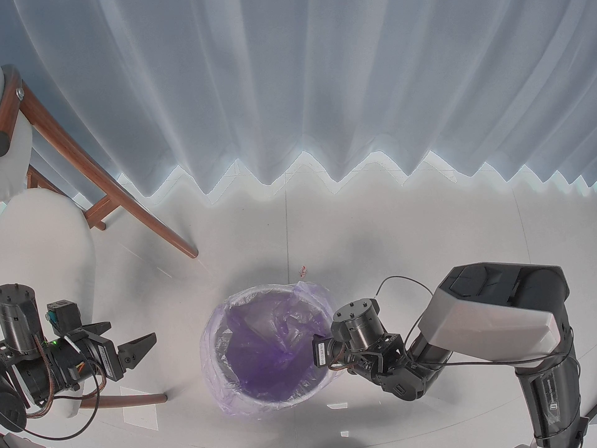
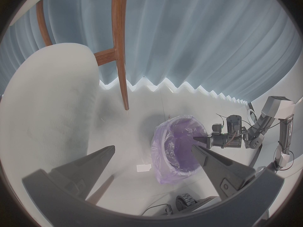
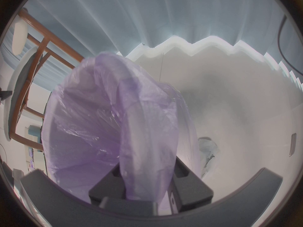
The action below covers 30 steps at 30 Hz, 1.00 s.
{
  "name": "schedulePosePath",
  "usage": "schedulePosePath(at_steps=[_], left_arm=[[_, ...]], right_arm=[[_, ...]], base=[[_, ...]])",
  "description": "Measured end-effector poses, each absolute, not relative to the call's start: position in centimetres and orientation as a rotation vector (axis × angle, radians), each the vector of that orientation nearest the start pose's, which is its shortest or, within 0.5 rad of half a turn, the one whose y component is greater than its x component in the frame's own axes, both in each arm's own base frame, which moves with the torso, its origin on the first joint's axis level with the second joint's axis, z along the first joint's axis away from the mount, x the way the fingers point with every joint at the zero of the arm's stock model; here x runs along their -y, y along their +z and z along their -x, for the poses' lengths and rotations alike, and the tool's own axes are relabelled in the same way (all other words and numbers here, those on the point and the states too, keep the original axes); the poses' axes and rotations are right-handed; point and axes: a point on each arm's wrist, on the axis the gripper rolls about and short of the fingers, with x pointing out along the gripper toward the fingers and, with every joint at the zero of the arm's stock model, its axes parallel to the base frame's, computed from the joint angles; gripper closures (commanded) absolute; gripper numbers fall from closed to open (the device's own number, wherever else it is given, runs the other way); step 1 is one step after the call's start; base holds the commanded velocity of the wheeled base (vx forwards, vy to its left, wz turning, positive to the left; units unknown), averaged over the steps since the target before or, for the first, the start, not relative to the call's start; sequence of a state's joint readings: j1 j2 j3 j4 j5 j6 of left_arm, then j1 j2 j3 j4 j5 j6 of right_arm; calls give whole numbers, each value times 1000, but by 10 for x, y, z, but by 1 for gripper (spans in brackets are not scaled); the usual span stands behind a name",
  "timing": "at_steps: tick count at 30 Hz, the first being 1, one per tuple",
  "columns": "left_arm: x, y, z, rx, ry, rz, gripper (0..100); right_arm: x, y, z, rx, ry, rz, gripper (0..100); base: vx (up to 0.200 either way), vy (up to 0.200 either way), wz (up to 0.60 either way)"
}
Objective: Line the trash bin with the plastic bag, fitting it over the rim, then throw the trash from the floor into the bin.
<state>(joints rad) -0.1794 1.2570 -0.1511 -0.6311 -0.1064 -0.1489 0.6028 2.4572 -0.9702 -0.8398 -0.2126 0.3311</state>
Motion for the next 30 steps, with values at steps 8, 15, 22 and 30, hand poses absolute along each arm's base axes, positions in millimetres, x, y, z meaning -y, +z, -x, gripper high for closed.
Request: schedulePosePath(at_steps=[8,15,22,30], left_arm=[[28,120,-144,-481,-272,136,0],[31,119,-142,-489,-322,143,0],[35,116,-140,-517,-358,174,0],[47,111,-134,-604,-401,365,0]], right_arm=[[-202,-20,-320,-661,251,-76,100],[-178,9,-297,-680,281,-190,100],[-156,32,-279,-659,303,-264,100],[-143,48,-259,-649,362,-321,100]], base=[[0,0,0],[0,0,0],[0,0,0],[0,0,0]])
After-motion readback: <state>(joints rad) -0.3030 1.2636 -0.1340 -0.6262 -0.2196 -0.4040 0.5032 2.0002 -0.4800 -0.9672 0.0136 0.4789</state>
